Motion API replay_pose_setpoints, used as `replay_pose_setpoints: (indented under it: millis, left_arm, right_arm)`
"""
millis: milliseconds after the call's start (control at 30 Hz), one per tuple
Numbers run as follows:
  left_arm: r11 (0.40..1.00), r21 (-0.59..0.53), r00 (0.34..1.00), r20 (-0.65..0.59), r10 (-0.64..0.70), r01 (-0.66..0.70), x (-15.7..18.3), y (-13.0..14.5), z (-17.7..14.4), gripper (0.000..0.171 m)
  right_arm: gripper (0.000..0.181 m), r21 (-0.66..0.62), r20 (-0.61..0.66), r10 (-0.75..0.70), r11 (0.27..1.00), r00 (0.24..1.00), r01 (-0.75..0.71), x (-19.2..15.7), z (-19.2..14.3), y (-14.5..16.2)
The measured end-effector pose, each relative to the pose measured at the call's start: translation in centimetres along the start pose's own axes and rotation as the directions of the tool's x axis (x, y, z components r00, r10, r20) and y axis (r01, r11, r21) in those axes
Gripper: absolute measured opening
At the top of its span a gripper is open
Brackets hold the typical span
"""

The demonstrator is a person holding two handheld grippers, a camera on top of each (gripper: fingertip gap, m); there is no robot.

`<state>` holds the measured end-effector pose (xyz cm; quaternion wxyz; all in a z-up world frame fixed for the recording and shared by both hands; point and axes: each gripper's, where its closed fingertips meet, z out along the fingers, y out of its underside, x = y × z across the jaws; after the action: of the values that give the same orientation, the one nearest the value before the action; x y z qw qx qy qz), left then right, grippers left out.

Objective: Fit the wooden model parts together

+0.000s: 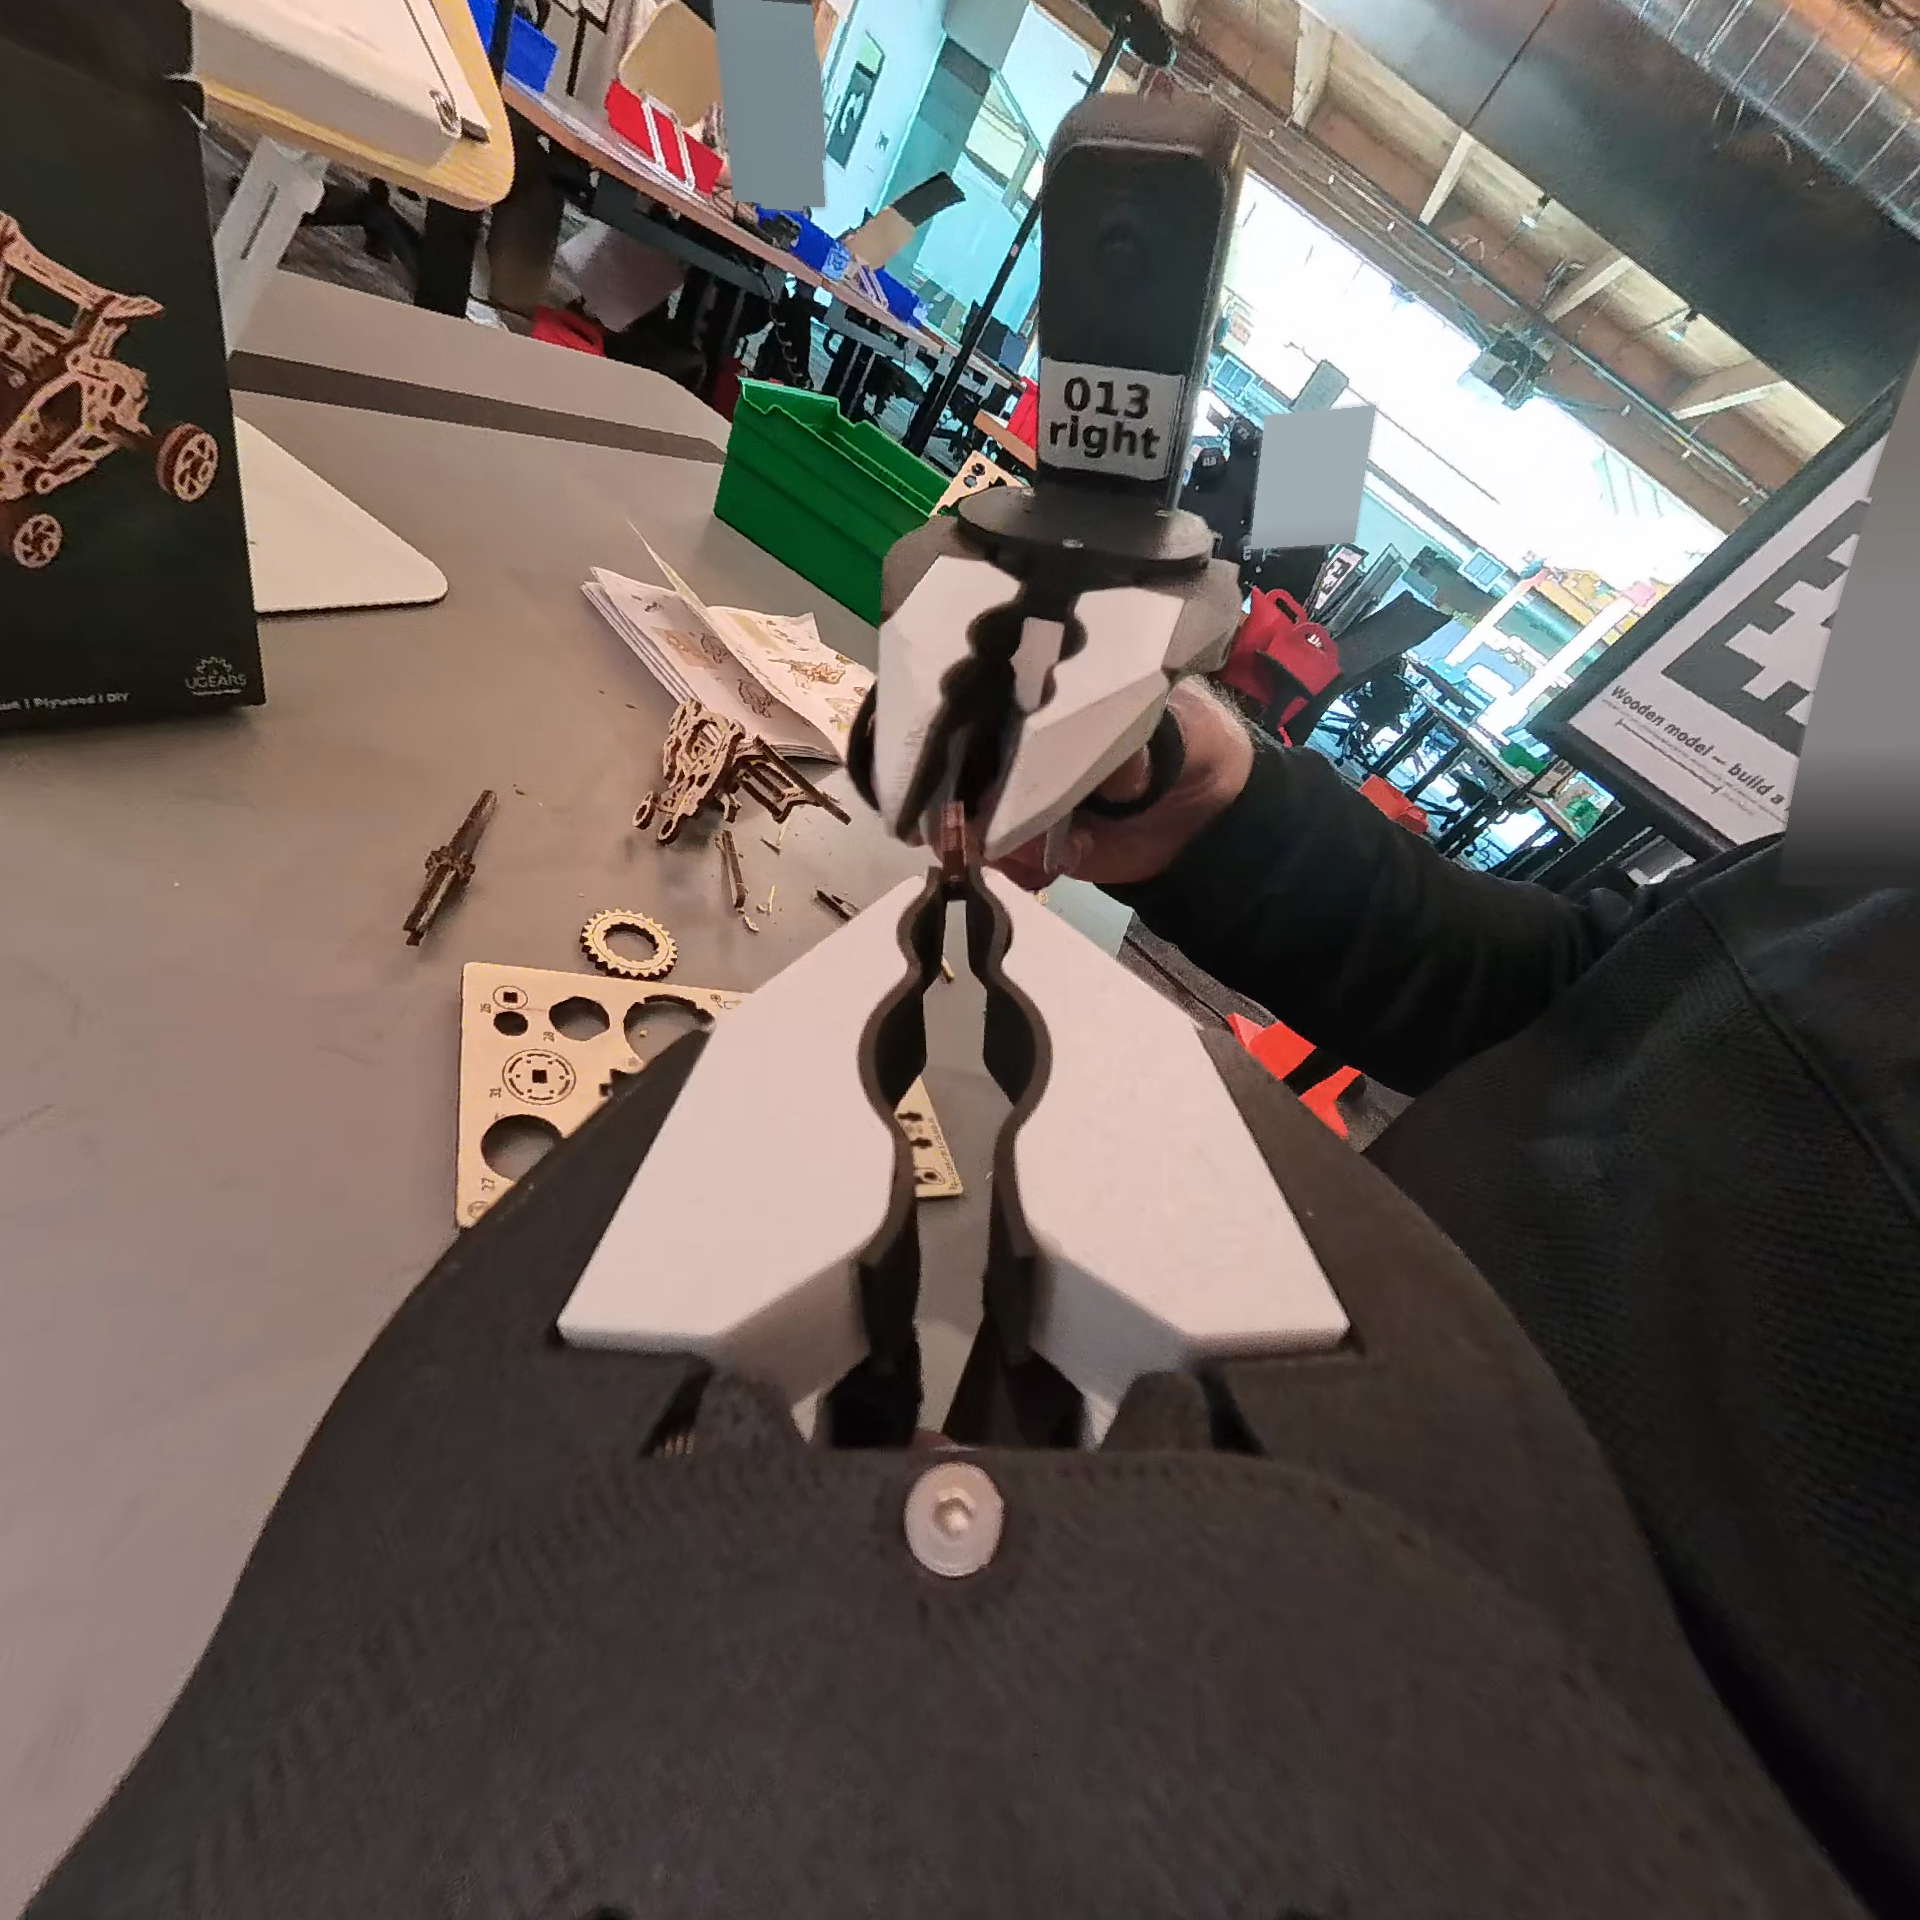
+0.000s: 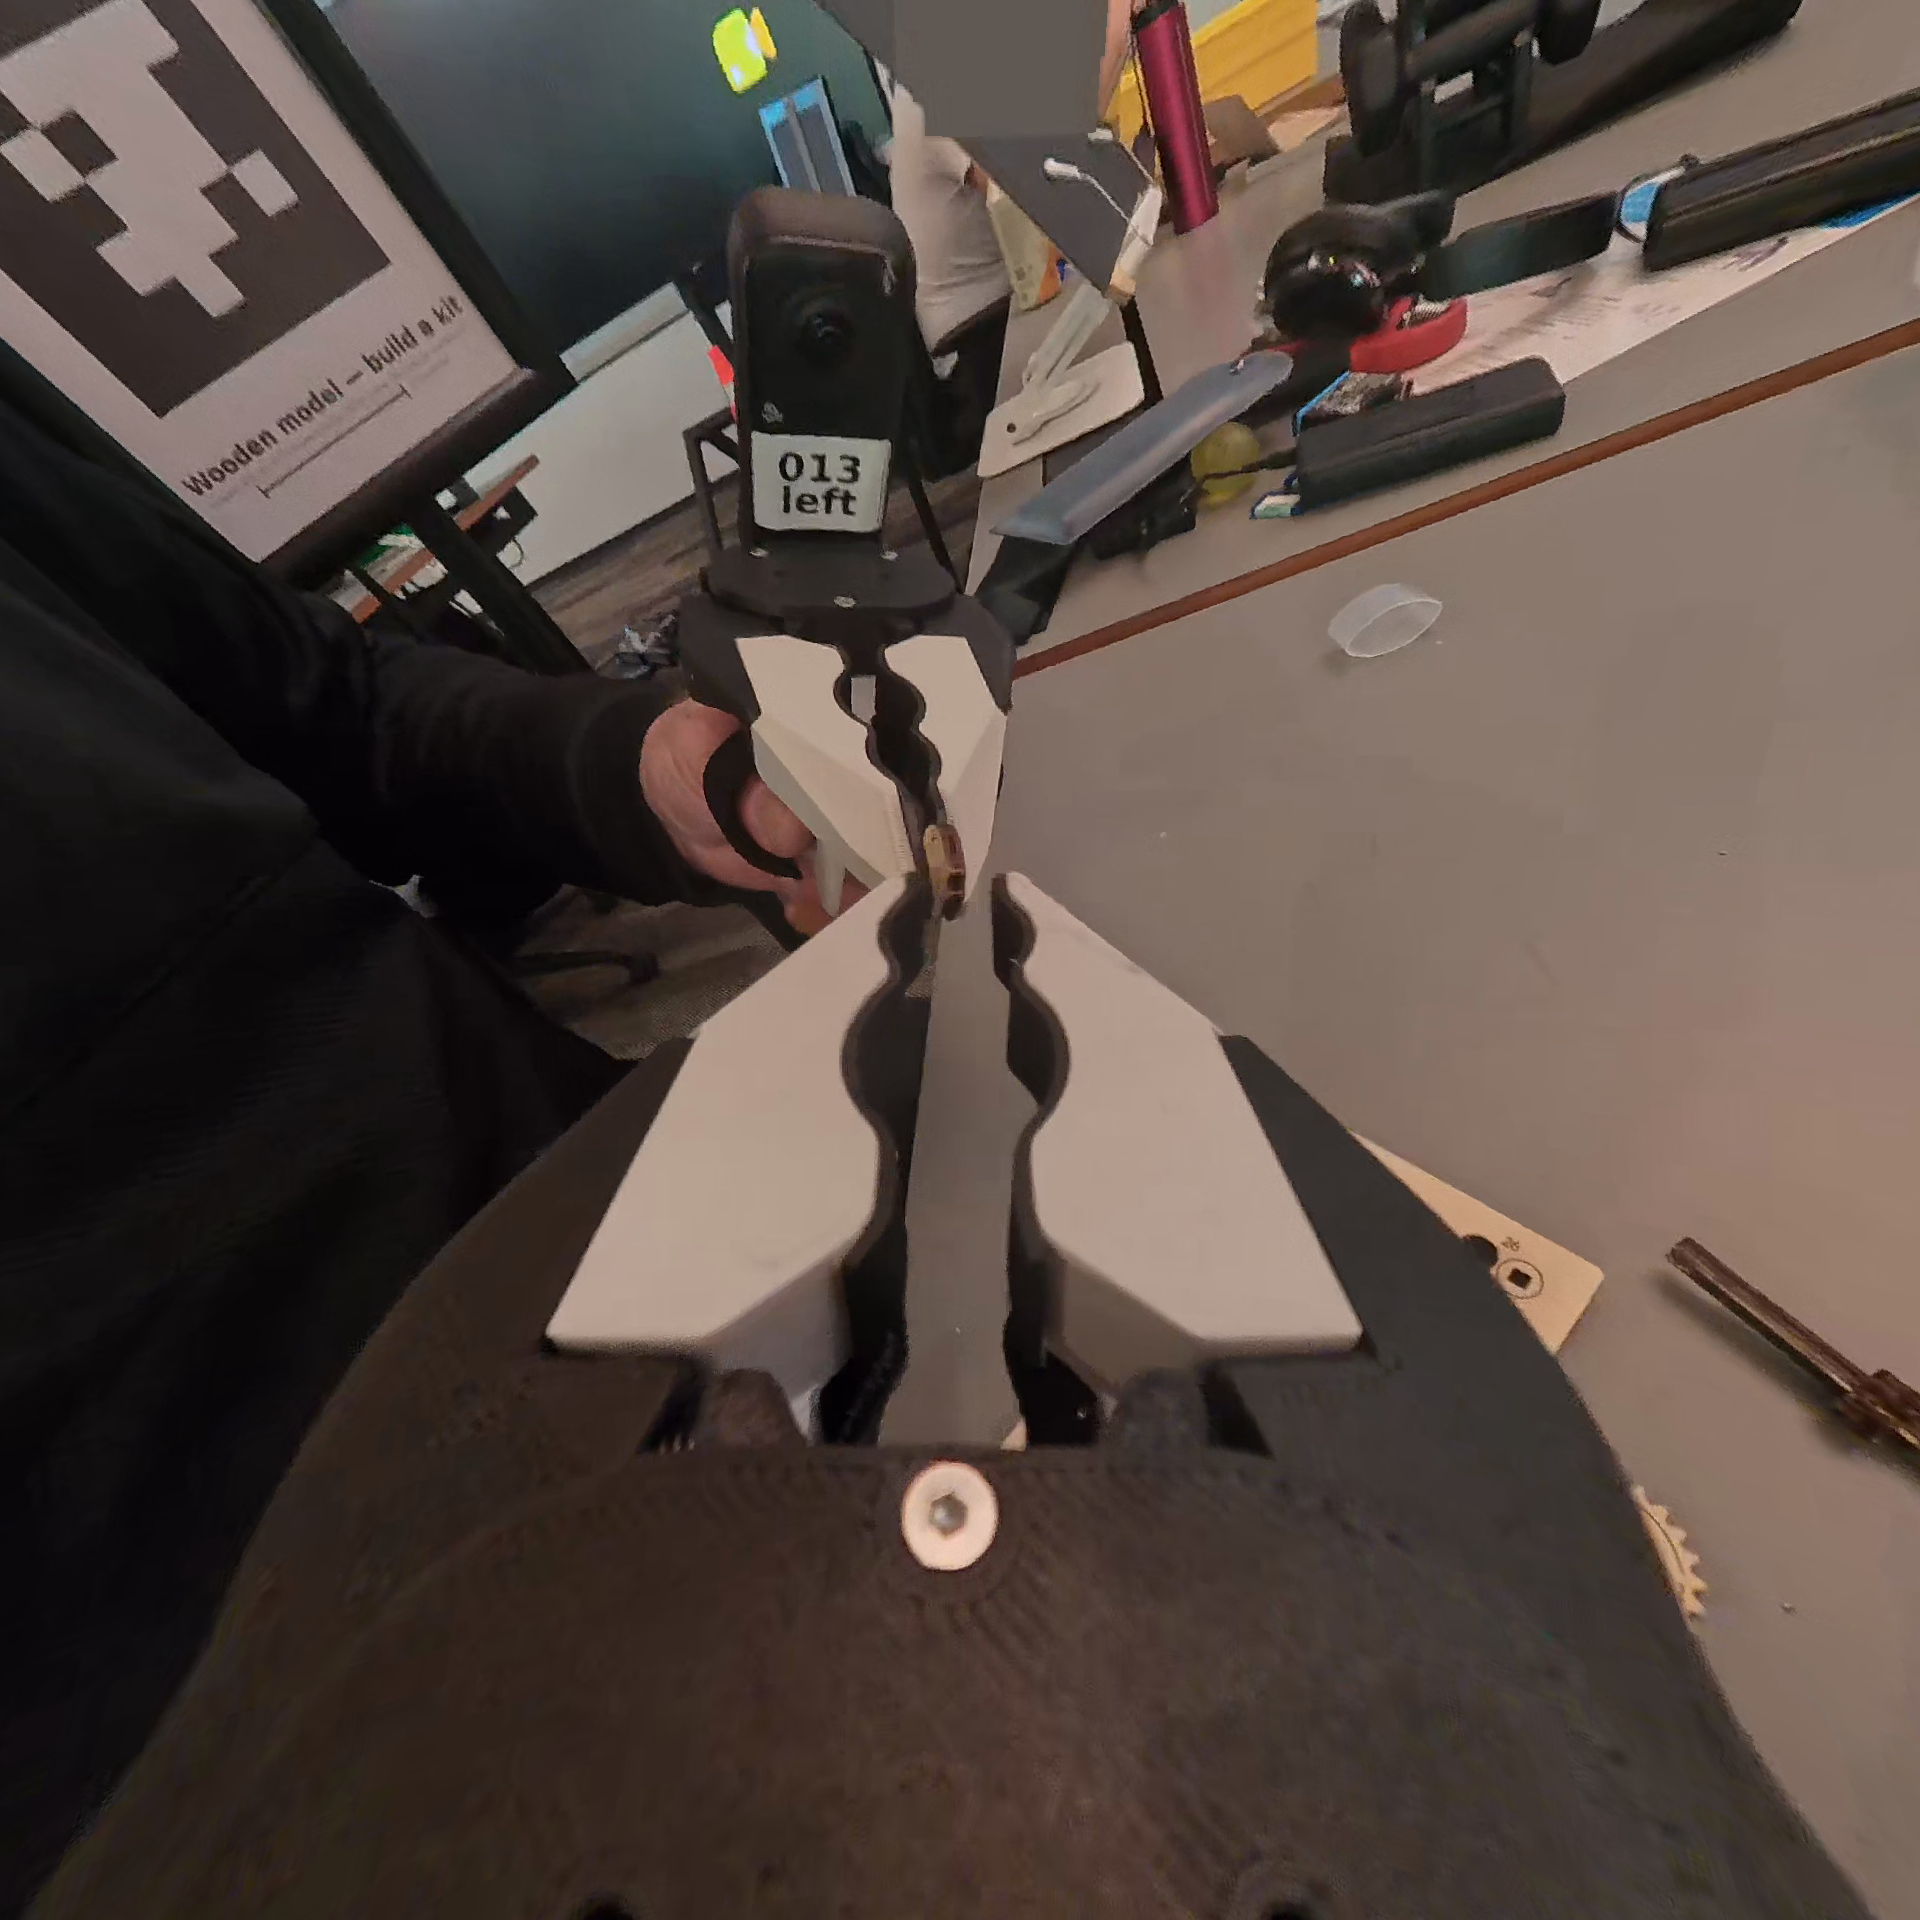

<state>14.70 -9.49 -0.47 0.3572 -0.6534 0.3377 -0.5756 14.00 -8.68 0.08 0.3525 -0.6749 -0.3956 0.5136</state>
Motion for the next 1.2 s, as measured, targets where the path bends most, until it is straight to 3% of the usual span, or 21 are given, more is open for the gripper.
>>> replay_pose_setpoints:
  millis: [100,733,1200]
  left_arm:
    - [1.0,0.007,1.0,0.001,-0.001,0.001,0.0,-0.13,0.04,0.001]
    - [1.0,0.003,1.0,-0.026,0.005,-0.005,0.66,-0.53,-0.03,0.001]
    - [0.995,-0.065,0.994,0.071,0.084,-0.08,-0.19,-0.01,0.02,0.002]
  right_arm:
    - [0.002,0.01,0.0,-0.018,1.0,1.0,0.018,-0.17,0.09,-0.12]
    - [0.001,0.076,0.103,0.063,0.995,0.993,-0.071,-0.76,-0.21,-0.7]
    - [0.001,0.001,-0.02,0.022,1.0,1.0,-0.022,0.17,-0.02,-0.07]
